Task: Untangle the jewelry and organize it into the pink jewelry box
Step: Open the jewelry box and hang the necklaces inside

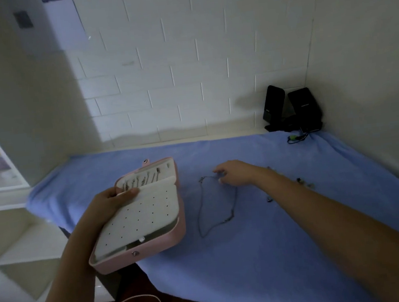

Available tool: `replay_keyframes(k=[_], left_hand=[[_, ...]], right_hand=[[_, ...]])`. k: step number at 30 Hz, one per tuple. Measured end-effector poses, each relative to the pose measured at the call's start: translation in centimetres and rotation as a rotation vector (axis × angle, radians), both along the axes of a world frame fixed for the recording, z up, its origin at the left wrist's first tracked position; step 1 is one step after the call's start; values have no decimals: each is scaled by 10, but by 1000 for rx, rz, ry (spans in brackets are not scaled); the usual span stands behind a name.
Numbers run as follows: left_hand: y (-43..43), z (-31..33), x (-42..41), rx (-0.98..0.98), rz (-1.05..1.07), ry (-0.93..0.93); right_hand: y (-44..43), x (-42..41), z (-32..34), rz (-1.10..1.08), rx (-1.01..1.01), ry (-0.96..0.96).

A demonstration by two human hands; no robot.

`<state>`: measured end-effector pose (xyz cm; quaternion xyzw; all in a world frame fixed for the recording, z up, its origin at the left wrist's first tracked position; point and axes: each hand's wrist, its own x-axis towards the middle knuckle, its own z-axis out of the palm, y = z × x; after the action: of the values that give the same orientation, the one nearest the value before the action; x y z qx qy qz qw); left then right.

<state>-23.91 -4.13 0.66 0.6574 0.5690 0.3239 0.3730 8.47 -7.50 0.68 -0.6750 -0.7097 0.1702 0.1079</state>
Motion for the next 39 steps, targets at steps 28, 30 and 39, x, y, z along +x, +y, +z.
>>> replay_keyframes(k=[28,30,39], left_hand=[[0,-10,32,51,-41,-83],[-3,-8,43,77,-36,-109],[-27,-16,104,207,-100,-198]], right_hand=[[-67,9,51,361,-314,142],[-71,15,68,306,-226,291],[-82,26,138,166,118,499]])
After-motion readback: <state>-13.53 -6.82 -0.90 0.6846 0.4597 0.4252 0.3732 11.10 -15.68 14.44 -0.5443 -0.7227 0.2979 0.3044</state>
